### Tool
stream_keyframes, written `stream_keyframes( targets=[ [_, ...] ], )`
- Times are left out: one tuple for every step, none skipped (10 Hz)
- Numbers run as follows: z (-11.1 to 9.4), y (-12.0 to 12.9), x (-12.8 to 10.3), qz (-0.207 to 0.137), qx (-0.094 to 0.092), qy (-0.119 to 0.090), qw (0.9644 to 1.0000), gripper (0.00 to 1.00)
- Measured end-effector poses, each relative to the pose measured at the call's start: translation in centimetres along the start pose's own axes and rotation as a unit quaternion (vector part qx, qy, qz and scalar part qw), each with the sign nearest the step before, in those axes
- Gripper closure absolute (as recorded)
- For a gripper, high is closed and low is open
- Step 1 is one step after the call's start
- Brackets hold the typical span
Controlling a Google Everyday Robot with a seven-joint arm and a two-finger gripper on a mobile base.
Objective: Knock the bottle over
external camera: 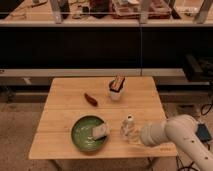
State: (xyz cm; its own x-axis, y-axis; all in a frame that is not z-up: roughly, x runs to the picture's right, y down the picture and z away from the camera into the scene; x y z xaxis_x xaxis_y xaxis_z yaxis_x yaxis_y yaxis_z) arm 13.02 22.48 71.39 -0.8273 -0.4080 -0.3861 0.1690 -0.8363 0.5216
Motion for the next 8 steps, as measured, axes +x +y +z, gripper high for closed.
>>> stream_keyframes(
  targets=[
    [0.8,1.6,0.6,-0.014,-0.005,0.006,0.9999,1.0],
    [1.7,3.5,1.2,-0.031,-0.01,0.011,0.9994,1.0],
    [2.4,5.5,2.2,-0.055,-0.018,0.012,0.9982,1.0],
    [3.1,7.9,3.8,-0.088,-0.029,0.01,0.9957,1.0],
    [3.2,9.4,4.7,-0.105,-0.039,0.008,0.9936,0.97],
    [2.9,10.9,5.5,-0.117,-0.051,0.006,0.9918,0.94],
    [2.9,11.1,5.6,-0.119,-0.052,0.006,0.9915,0.94],
    [2.8,11.1,5.4,-0.118,-0.053,0.006,0.9916,0.94]
  ],
)
